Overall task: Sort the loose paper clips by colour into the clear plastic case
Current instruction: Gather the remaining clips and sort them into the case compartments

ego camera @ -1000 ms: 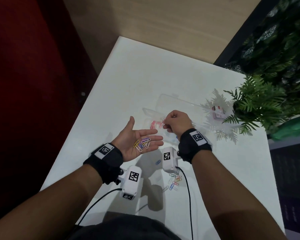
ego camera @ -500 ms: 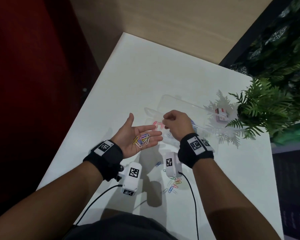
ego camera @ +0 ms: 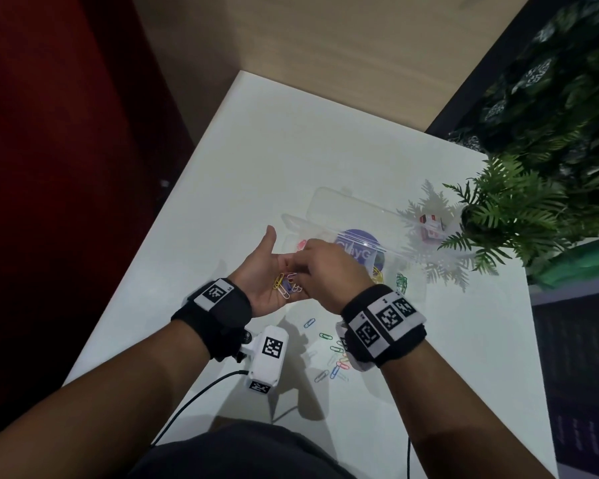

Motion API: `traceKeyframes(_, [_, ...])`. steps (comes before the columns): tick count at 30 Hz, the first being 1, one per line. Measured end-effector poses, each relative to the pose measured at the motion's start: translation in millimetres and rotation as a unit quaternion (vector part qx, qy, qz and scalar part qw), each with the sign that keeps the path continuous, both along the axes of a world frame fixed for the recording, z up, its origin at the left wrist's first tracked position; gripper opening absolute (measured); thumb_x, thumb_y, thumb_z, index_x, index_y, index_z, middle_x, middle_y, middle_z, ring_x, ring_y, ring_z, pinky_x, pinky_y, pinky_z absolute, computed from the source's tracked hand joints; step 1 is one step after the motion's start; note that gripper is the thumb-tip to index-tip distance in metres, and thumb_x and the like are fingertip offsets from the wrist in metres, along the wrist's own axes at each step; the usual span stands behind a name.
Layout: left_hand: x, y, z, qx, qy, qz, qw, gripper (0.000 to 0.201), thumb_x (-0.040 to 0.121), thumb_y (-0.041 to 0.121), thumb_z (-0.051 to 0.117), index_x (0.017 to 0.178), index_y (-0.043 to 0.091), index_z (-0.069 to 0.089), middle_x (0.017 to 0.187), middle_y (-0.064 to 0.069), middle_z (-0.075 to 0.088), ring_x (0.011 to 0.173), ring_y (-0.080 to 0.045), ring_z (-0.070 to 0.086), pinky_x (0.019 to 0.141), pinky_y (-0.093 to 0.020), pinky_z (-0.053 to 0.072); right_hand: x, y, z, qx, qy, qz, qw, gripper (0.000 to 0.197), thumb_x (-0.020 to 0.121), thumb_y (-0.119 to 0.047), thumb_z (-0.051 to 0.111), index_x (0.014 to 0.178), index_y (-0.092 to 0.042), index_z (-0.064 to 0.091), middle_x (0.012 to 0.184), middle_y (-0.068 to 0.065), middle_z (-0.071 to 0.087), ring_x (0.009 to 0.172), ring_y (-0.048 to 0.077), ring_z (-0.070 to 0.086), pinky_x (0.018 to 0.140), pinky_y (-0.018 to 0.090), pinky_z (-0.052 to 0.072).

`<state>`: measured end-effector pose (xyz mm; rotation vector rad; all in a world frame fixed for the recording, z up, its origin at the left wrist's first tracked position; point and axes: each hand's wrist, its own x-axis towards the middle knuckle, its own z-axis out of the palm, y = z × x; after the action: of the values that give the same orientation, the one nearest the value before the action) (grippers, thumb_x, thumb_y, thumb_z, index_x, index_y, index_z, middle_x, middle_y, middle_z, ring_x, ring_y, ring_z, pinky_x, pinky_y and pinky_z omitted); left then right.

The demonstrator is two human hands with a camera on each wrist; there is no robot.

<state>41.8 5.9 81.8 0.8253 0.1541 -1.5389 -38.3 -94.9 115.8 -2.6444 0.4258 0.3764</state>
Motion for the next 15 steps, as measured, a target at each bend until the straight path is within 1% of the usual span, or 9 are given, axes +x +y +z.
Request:
traceKeyframes(2, [0.1,1.3,-4.3,0.002,0.002,-0.001,1.0,0.094,0.089,0.073,0.011,0.128,0.0,0.056,0.113,-0.018,0.065,0.097,-0.029,0.063,0.092,-0.038,0.051,-1.3,1.7,2.7,0.007,-0.005,0.016,1.0,0.014,0.084,-0.016,0.054,0.09,-0.019,0.067,0.09,0.006,0.053,0.086,0.025,0.054,0.074,0.04,0.049])
traceKeyframes(3, [-0.1,1.5,-5.3,0.004,0.003,-0.003,1.0,0.094,0.089,0.073,0.011,0.13,0.0,0.054,0.115,-0.018,0.064,0.098,-0.029,0.061,0.093,-0.039,0.05,-2.4,2.0,4.1,0.014,-0.01,0.018,1.0,0.013,0.083,-0.014,0.054,0.087,-0.018,0.066,0.089,0.006,0.053,0.083,0.024,0.053,0.073,0.038,0.048])
traceKeyframes(5, [-0.7,1.0,-6.3,0.003,0.005,-0.006,1.0,0.095,0.089,0.073,0.012,0.128,-0.002,0.054,0.113,-0.018,0.061,0.097,-0.029,0.06,0.092,-0.039,0.052,-5.3,0.2,4.7,0.027,-0.026,0.005,0.999,0.008,0.083,-0.012,0.055,0.084,-0.015,0.063,0.086,0.007,0.055,0.08,0.022,0.051,0.069,0.034,0.044])
traceKeyframes(7, [-1.5,0.2,-5.1,-0.007,0.014,-0.006,1.0,0.096,0.087,0.074,0.013,0.123,-0.004,0.055,0.106,-0.017,0.061,0.092,-0.028,0.061,0.095,-0.042,0.05,-8.3,-3.9,3.6,0.049,-0.047,-0.026,0.997,0.005,0.083,-0.013,0.058,0.078,-0.012,0.059,0.081,0.008,0.059,0.077,0.022,0.051,0.065,0.032,0.039])
traceKeyframes(9, [-2.9,-0.8,-4.9,-0.016,0.018,-0.01,1.0,0.097,0.087,0.075,0.013,0.12,-0.005,0.056,0.089,-0.015,0.063,0.079,-0.026,0.065,0.101,-0.044,0.045,-11.7,-7.4,3.1,0.075,-0.057,-0.062,0.994,0.011,0.083,-0.017,0.063,0.075,-0.013,0.056,0.075,0.005,0.059,0.072,0.02,0.051,0.061,0.031,0.036])
traceKeyframes(10, [-3.7,-1.3,-4.6,-0.018,0.016,-0.014,1.0,0.097,0.087,0.074,0.013,0.119,-0.006,0.056,0.083,-0.014,0.064,0.075,-0.026,0.066,0.101,-0.044,0.043,-13.2,-8.9,3.2,0.085,-0.061,-0.079,0.991,0.012,0.082,-0.018,0.065,0.075,-0.013,0.057,0.072,0.003,0.058,0.07,0.019,0.051,0.06,0.03,0.037])
traceKeyframes(12, [-4.9,-2.7,-4.9,-0.016,0.004,-0.019,1.0,0.097,0.088,0.073,0.012,0.116,-0.008,0.056,0.078,-0.014,0.067,0.077,-0.027,0.067,0.1,-0.045,0.044,-15.7,-11.3,4.0,0.104,-0.068,-0.108,0.986,0.012,0.081,-0.019,0.067,0.076,-0.013,0.059,0.069,0.0,0.057,0.067,0.017,0.051,0.061,0.03,0.04])
traceKeyframes(15, [-5.5,-5.3,-5.1,-0.013,-0.006,-0.019,1.0,0.094,0.089,0.072,0.013,0.112,-0.007,0.058,0.08,-0.015,0.068,0.083,-0.029,0.068,0.097,-0.044,0.046,-16.7,-15.1,3.0,0.143,-0.077,-0.146,0.976,0.009,0.081,-0.019,0.07,0.077,-0.014,0.063,0.065,-0.005,0.057,0.062,0.009,0.052,0.061,0.028,0.042])
